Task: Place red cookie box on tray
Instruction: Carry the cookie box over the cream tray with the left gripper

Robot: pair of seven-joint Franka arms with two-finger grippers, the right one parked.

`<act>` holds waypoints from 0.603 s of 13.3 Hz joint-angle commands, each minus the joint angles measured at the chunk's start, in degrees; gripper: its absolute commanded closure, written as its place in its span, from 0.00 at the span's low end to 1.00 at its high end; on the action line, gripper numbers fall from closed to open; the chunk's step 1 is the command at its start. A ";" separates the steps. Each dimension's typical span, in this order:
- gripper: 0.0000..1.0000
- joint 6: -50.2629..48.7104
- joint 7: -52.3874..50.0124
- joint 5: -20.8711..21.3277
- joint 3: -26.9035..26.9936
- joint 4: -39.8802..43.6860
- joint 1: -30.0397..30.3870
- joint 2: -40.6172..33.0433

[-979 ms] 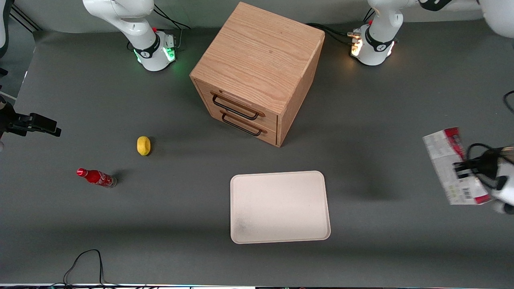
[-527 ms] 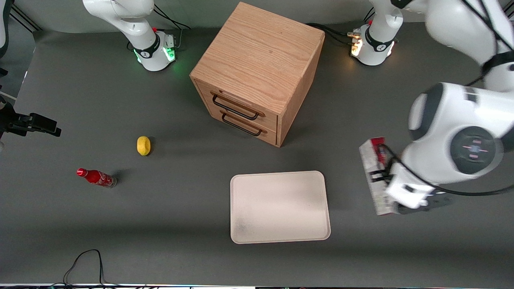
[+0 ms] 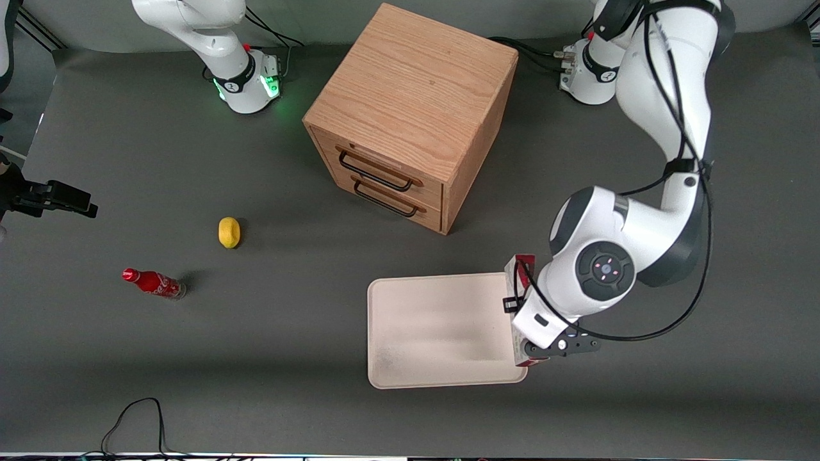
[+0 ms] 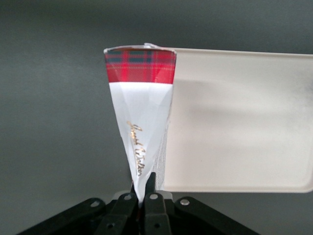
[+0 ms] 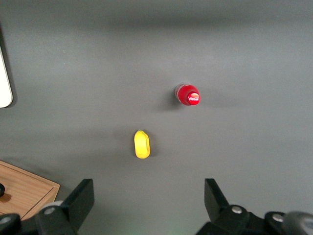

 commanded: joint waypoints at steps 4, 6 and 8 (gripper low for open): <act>1.00 5.06 -2.52 0.59 0.21 1.24 -0.55 5.85; 1.00 6.64 -2.52 0.50 0.21 1.24 -0.55 7.43; 1.00 7.61 -2.44 0.41 0.21 0.46 -0.46 7.79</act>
